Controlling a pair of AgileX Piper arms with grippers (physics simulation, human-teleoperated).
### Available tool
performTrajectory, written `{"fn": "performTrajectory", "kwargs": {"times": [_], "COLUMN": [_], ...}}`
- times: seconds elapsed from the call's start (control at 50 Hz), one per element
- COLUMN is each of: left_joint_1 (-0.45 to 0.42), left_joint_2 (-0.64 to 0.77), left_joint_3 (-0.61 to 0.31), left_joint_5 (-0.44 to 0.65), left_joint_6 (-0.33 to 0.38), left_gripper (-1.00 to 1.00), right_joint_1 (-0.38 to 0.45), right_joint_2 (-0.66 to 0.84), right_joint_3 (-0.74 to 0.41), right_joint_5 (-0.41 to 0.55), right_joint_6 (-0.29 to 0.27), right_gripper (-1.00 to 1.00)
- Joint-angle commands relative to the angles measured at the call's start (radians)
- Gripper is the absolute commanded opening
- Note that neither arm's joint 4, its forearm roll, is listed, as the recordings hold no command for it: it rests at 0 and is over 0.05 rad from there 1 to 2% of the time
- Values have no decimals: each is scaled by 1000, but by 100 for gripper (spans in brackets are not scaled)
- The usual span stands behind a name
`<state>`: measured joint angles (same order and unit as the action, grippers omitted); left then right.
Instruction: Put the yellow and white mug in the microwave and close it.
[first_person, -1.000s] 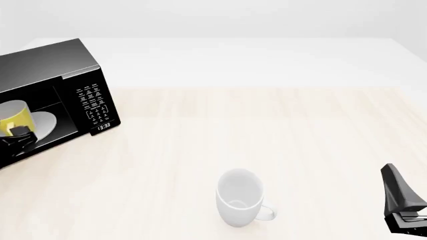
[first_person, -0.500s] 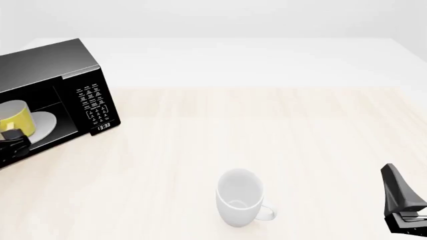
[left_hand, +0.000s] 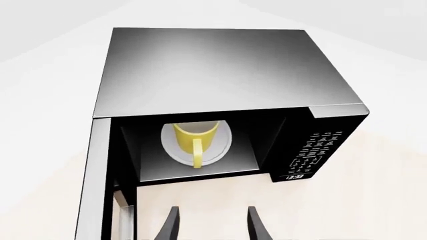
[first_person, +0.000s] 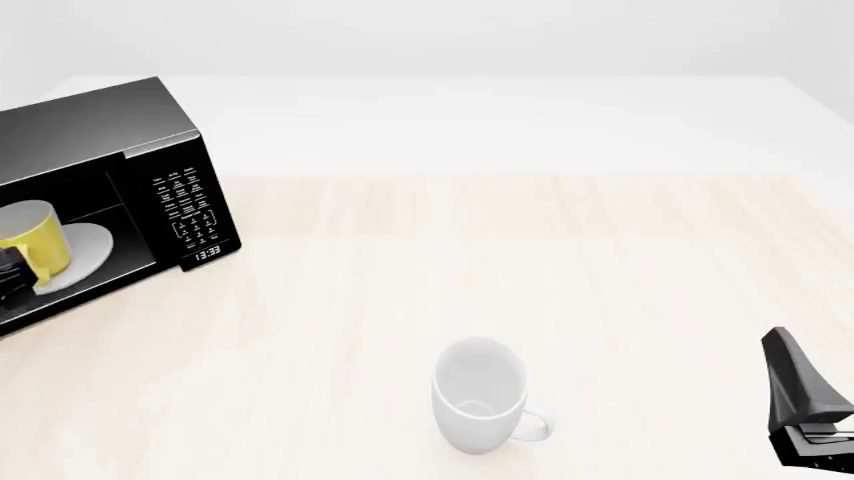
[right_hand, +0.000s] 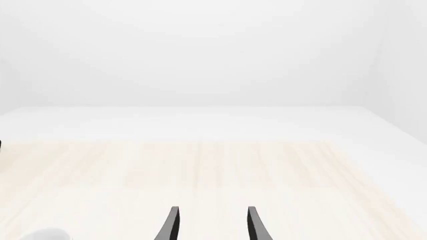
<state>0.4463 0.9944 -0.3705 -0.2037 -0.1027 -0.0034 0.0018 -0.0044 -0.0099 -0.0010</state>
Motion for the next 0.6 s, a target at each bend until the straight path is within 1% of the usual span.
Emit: {"fn": "performTrajectory", "kwargs": {"times": [0.02, 0.26, 0.38, 0.42, 0.48, 0.6], "left_joint_1": [-2, -7, -18, -22, -20, -10], "left_joint_2": [-107, -174, -225, -282, -299, -345], "left_joint_3": [-24, -43, -68, -81, -97, -126], "left_joint_5": [109, 180, 239, 272, 302, 351], "left_joint_6": [-11, -17, -26, -9, -24, -24], "left_gripper": [100, 100, 100, 100, 100, 100], "right_joint_1": [0, 0, 0, 0, 0, 0], "right_joint_2": [0, 0, 0, 0, 0, 0], "right_joint_3": [0, 0, 0, 0, 0, 0], "right_joint_5": [0, 0, 0, 0, 0, 0], "right_joint_6": [0, 0, 0, 0, 0, 0], "right_gripper": [100, 100, 100, 100, 100, 100]}}
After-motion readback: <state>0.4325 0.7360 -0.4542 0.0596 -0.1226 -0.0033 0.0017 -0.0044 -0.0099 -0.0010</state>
